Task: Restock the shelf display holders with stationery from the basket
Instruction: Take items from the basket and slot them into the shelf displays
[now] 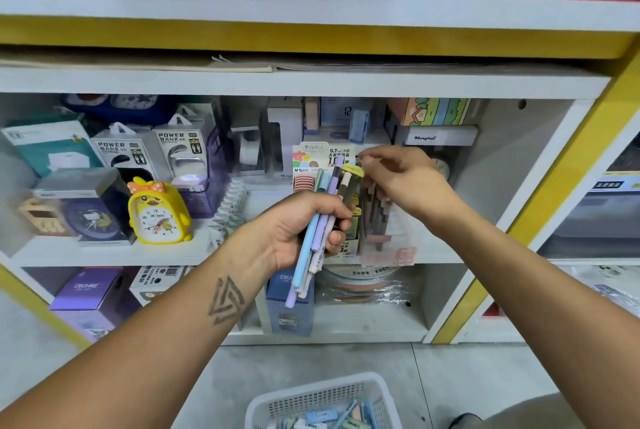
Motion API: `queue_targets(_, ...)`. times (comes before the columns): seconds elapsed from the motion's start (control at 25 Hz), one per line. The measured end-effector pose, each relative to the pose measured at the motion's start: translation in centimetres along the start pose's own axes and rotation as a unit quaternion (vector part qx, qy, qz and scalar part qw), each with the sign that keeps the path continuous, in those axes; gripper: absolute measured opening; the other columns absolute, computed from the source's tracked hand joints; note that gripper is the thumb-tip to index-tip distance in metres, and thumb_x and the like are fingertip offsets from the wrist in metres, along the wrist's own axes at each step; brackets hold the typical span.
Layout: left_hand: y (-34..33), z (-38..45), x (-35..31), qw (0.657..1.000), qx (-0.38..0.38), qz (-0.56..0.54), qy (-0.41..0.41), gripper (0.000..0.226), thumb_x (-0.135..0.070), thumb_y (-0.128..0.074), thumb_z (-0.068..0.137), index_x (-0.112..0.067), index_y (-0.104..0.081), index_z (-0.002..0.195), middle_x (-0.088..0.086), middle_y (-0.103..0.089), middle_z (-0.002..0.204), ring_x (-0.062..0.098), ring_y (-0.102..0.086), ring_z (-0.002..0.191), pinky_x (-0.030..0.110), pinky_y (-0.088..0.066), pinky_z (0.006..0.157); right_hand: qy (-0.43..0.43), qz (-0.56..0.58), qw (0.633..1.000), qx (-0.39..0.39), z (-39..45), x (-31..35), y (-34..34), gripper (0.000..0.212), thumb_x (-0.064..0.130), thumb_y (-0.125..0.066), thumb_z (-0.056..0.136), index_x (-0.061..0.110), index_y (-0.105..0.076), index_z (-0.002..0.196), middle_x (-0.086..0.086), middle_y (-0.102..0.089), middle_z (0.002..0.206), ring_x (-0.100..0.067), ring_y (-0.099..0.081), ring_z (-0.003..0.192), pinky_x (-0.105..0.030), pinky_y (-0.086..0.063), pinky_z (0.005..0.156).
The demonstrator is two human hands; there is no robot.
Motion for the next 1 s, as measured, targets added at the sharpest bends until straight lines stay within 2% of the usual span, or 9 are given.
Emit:
queue_targets(0.08, -0.1, -0.1, 0.1, 1.000, 0.007, 0.015, 0.003, 0.013, 0.001, -0.052, 0.086, -0.007, -0.058, 0.078, 0.007, -0.053, 0.063, 0.013, -0.046, 0.043, 0.020, -0.039, 0.042, -0.062, 0.130, 0.989, 0.030, -0.2, -0.4, -1.1, 0.012, 0.022, -0.069, 0.094, 0.015, -0.072, 0.103, 0.001, -0.070, 0.065, -0.013, -0.060, 0.054, -0.024, -0.044, 0.049)
queue_targets(0.16, 0.0, -0.3, 0.1, 1.000, 0.007, 0.029, 0.004, 0.017, 0.000, -0.052, 0.086, -0.008, -0.056, 0.071, 0.007, -0.052, 0.063, 0.013, -0.045, 0.043, 0.020, -0.038, 0.043, -0.088, 0.175, 0.980, 0.037, -0.2, -0.4, -1.7, 0.008, 0.007, -0.071, 0.090, 0.006, -0.072, 0.098, -0.004, -0.068, 0.059, -0.013, -0.059, 0.050, -0.021, -0.044, 0.046)
queue_targets(0.36, 1.6, -1.0, -0.2, 1.000, -0.014, 0.001, 0.001, 0.018, 0.002, -0.052, 0.085, -0.009, -0.049, 0.072, 0.009, -0.052, 0.064, 0.012, -0.043, 0.043, 0.020, -0.039, 0.040, -0.106, 0.225, 0.966, -0.069, 0.3, -0.6, 0.4, 0.008, -0.003, -0.068, 0.087, 0.003, -0.072, 0.091, -0.010, -0.067, 0.063, -0.015, -0.058, 0.047, -0.021, -0.049, 0.049)
queue_targets(0.44, 2.3, -1.2, -0.3, 1.000, -0.024, -0.010, 0.008, 0.016, 0.002, -0.049, 0.086, -0.009, -0.049, 0.074, 0.008, -0.051, 0.063, 0.011, -0.041, 0.041, 0.019, -0.037, 0.038, -0.090, 0.201, 0.971, -0.090, 0.6, -0.4, 1.5, 0.013, -0.002, -0.065, 0.088, 0.007, -0.074, 0.092, -0.006, -0.069, 0.063, -0.014, -0.057, 0.046, -0.022, -0.049, 0.048)
queue_targets(0.6, 4.0, -1.7, -0.7, 0.998, -0.061, 0.028, 0.019, 0.016, -0.001, -0.050, 0.087, -0.009, -0.050, 0.073, 0.006, -0.049, 0.061, 0.010, -0.039, 0.040, 0.019, -0.036, 0.037, -0.046, 0.116, 0.992, -0.032, 0.6, 0.9, 1.1, 0.011, 0.003, -0.065, 0.085, 0.006, -0.075, 0.080, -0.010, -0.065, 0.058, -0.014, -0.053, 0.042, -0.017, -0.041, 0.042)
queue_targets(0.68, 4.6, -1.9, -1.0, 0.995, -0.092, 0.041, 0.009, 0.009, -0.001, -0.050, 0.088, -0.008, -0.055, 0.085, 0.006, -0.051, 0.062, 0.010, -0.039, 0.039, 0.018, -0.036, 0.037, -0.030, 0.095, 0.995, -0.015, 0.6, 1.5, 1.5, 0.013, 0.004, -0.065, 0.084, 0.007, -0.076, 0.077, -0.014, -0.066, 0.060, -0.014, -0.054, 0.045, -0.016, -0.042, 0.045)
queue_targets(0.8, 5.1, -2.1, -1.6, 0.991, -0.123, 0.037, -0.018, 0.017, 0.001, -0.049, 0.089, -0.006, -0.058, 0.103, 0.006, -0.051, 0.061, 0.011, -0.040, 0.039, 0.018, -0.035, 0.037, -0.007, 0.100, 0.994, 0.044, 0.4, 2.0, 2.2, 0.013, 0.003, -0.069, 0.085, 0.008, -0.078, 0.077, -0.009, -0.071, 0.065, -0.012, -0.059, 0.051, -0.017, -0.047, 0.051)
queue_targets(0.88, 4.8, -2.1, -1.9, 0.992, -0.118, 0.032, -0.029, 0.018, 0.001, -0.050, 0.090, -0.005, -0.057, 0.105, 0.006, -0.051, 0.061, 0.011, -0.040, 0.039, 0.018, -0.036, 0.036, 0.005, 0.052, 0.994, 0.097, -0.3, 2.2, 1.7, 0.005, 0.013, -0.080, 0.082, 0.011, -0.080, 0.077, -0.007, -0.075, 0.071, -0.011, -0.065, 0.058, -0.017, -0.050, 0.056)
queue_targets(1.0, 4.2, -2.0, -1.9, 0.992, -0.111, 0.040, -0.033, 0.021, 0.002, -0.048, 0.090, -0.005, -0.057, 0.108, 0.006, -0.051, 0.060, 0.011, -0.040, 0.039, 0.017, -0.035, 0.037, 0.015, -0.095, 0.991, 0.095, -0.3, 1.9, 0.8, 0.021, 0.037, -0.087, 0.073, 0.019, -0.076, 0.077, 0.004, -0.074, 0.068, -0.003, -0.068, 0.060, -0.013, -0.049, 0.057)
Point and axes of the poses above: each hand's wrist, its own z-axis towards the middle knuckle, its own y-axis out of the back of the hand, x = y × z, the point moved 9 cm from there along z, towards the middle knuckle
